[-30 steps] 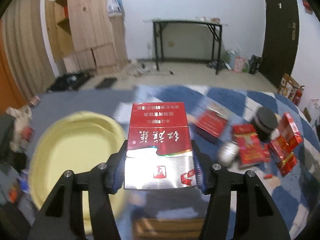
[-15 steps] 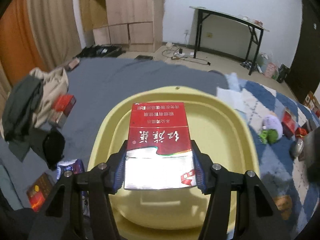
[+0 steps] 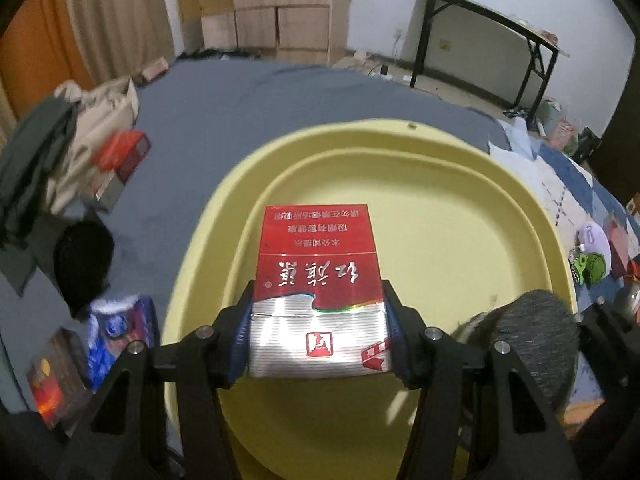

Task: Organize rigid objects
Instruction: 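Place the pack in the yellow tray with the left tool while the right tool places the puck beside it, then move both tools back over the rug toward the remaining objects, then grasp the purple plush toy with the left tool while the right tool grasps a tall red box, then drop the plush toy in the tray with the left tool while the right tool sets the box there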

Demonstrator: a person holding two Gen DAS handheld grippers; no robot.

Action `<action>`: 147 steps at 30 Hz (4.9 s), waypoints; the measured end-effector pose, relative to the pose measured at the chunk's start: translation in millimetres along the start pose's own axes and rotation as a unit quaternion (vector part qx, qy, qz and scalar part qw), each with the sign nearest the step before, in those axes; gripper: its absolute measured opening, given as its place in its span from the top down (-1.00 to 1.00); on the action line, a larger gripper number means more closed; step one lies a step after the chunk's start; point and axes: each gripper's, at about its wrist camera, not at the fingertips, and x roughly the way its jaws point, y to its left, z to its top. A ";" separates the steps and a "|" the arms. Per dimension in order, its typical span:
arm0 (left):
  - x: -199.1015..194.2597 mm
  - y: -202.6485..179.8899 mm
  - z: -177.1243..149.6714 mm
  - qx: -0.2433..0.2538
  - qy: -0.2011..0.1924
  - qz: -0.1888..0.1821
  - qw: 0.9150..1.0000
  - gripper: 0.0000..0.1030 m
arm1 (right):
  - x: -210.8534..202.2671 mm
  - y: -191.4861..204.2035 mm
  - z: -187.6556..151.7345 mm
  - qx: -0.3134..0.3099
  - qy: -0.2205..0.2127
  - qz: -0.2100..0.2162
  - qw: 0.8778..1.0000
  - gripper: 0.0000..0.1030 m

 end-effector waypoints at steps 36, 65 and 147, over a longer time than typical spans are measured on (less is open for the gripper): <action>-195.5 -224.2 -95.0 0.108 -0.116 -0.113 0.981 -1.00 | -317.3 -124.2 -191.9 0.241 -0.076 -0.201 0.946 -0.99; -164.3 -236.0 -123.4 0.064 -0.052 -0.120 0.989 -1.00 | -310.3 -151.3 -248.9 0.300 -0.061 -0.239 0.922 -0.99; -47.8 11.1 1.5 -0.061 -0.030 -0.047 0.997 -0.07 | -88.1 -70.5 30.1 0.030 -0.055 0.004 0.998 0.58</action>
